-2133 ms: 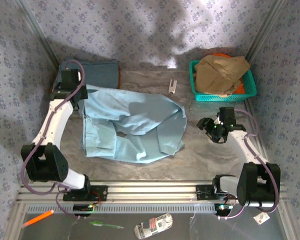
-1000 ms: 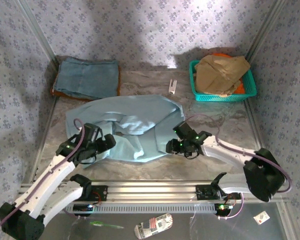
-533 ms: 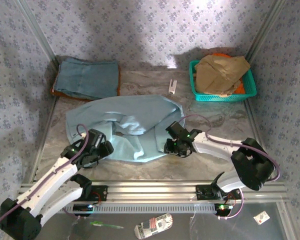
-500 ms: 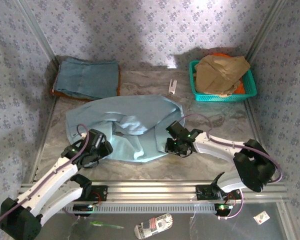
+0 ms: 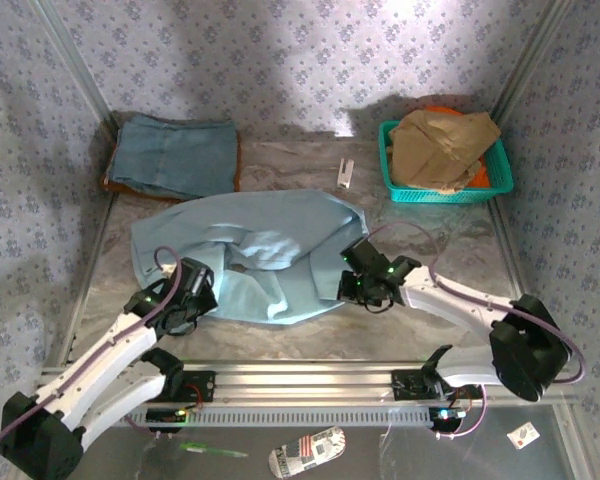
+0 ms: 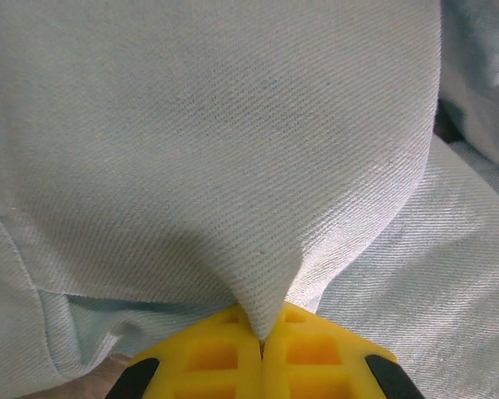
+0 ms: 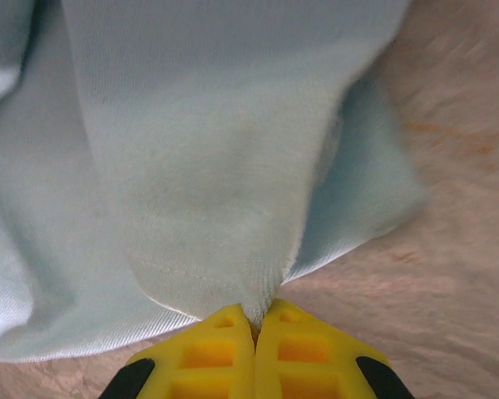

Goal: Fold and stack the trousers

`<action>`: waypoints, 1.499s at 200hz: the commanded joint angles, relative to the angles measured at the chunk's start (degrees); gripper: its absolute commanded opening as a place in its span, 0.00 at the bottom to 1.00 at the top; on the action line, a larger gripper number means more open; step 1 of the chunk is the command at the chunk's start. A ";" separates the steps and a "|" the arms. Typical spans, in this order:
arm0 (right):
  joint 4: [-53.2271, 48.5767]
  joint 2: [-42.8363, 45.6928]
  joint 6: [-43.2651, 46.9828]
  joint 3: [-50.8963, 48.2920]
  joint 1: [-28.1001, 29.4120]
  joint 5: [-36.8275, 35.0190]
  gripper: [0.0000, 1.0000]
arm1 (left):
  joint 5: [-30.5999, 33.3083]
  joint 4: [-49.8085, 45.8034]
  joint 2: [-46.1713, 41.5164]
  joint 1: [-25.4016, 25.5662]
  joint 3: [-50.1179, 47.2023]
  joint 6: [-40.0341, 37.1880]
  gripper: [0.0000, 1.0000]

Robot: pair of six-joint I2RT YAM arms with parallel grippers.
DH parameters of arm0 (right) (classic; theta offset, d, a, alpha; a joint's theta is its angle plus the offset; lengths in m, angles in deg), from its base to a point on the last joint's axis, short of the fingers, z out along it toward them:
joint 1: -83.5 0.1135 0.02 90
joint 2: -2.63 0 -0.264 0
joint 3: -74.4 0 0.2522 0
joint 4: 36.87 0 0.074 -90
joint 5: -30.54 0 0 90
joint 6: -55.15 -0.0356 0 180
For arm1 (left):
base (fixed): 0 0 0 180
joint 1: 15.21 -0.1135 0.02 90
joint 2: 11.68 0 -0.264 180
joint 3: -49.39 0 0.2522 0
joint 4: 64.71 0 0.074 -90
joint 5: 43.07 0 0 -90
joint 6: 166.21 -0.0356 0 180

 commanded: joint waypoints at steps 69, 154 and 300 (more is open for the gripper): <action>-14.18 0.98 14.72 24.63 -29.32 -9.45 0.00 | 3.82 -10.08 -5.32 -16.51 15.83 -11.08 0.00; -17.94 -14.33 17.59 38.70 -36.75 -6.33 0.56 | -2.83 -11.28 -5.81 -31.94 20.80 -14.56 0.00; 2.84 -15.19 8.94 1.13 -4.32 2.72 0.52 | -7.56 -8.21 -5.87 -33.15 17.29 -13.77 0.00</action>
